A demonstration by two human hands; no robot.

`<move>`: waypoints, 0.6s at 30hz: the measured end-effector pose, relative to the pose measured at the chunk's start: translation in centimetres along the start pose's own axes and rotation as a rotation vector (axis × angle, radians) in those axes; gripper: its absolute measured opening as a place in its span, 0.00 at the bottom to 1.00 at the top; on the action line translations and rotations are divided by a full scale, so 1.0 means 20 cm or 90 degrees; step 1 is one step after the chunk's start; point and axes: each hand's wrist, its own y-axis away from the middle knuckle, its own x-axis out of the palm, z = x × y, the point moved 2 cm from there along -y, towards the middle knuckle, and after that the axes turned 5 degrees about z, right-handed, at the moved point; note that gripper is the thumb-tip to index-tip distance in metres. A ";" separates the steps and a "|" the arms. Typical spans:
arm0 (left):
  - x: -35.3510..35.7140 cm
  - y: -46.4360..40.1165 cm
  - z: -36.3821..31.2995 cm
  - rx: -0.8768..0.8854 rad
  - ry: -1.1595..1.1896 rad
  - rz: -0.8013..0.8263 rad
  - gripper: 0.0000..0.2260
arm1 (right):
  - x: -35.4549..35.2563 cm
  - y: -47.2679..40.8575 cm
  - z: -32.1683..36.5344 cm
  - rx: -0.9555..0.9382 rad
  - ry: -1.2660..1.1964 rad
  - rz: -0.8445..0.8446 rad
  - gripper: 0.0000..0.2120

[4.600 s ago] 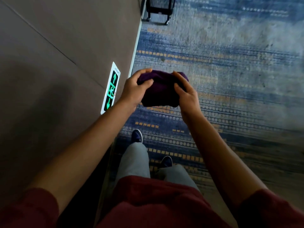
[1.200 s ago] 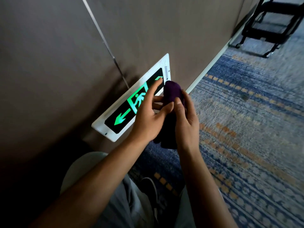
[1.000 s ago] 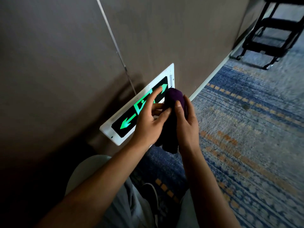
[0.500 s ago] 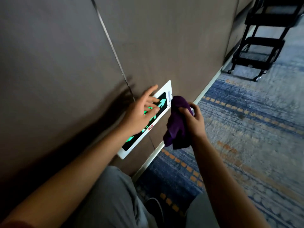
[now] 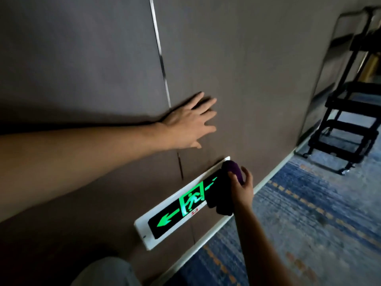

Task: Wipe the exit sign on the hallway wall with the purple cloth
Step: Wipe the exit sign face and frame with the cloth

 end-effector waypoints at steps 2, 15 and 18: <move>0.01 0.00 -0.01 0.016 -0.010 0.006 0.33 | 0.03 -0.01 -0.01 -0.006 -0.021 -0.017 0.18; 0.08 0.07 -0.12 0.084 -0.122 0.083 0.30 | 0.28 0.04 -0.05 -0.057 0.110 -0.095 0.22; 0.09 0.06 -0.14 0.091 -0.116 0.095 0.29 | 0.34 0.07 -0.03 -0.097 0.116 -0.106 0.27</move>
